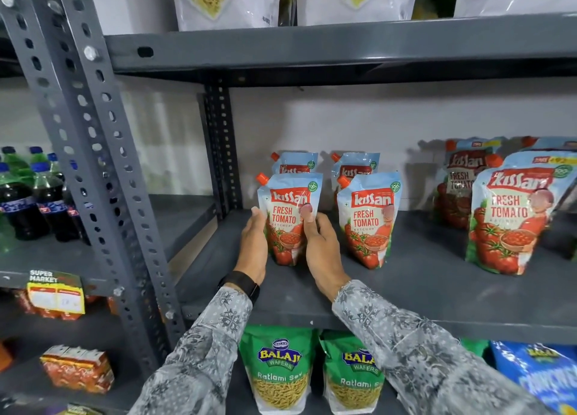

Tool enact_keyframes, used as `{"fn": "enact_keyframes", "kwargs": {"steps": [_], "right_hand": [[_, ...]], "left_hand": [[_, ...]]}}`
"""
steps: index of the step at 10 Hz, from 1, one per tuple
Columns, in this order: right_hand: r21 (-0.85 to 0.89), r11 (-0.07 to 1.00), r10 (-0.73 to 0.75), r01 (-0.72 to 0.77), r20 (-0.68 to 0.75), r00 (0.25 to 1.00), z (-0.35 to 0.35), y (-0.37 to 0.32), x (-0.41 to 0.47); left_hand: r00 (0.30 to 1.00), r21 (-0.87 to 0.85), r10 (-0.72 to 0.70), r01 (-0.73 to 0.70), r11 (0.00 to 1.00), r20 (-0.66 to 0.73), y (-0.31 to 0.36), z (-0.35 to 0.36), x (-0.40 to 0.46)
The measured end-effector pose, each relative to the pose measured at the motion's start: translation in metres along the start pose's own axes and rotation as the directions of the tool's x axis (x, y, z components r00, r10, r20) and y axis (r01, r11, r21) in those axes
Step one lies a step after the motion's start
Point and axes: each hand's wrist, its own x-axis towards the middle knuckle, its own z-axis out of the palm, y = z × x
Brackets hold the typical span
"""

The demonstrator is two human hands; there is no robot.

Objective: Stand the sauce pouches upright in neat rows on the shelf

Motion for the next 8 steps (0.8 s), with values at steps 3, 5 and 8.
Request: {"fn": "enact_keyframes", "kwargs": {"steps": [3, 5, 8], "right_hand": [[-0.087, 0.996, -0.024, 0.025, 0.005, 1.000, -0.003, 0.004, 0.001], [-0.059, 0.998, 0.018, -0.018, -0.001, 1.000, -0.002, 0.000, -0.003], [-0.077, 0.993, 0.086, -0.085, 0.009, 0.996, -0.016, -0.007, -0.018]], "left_hand": [[0.999, -0.005, -0.024, 0.024, 1.000, 0.024, -0.005, 0.001, 0.004], [0.999, 0.010, -0.025, 0.024, 1.000, 0.027, -0.004, 0.002, 0.002], [0.994, 0.108, 0.036, -0.025, 0.994, -0.105, -0.002, 0.002, -0.011]]}}
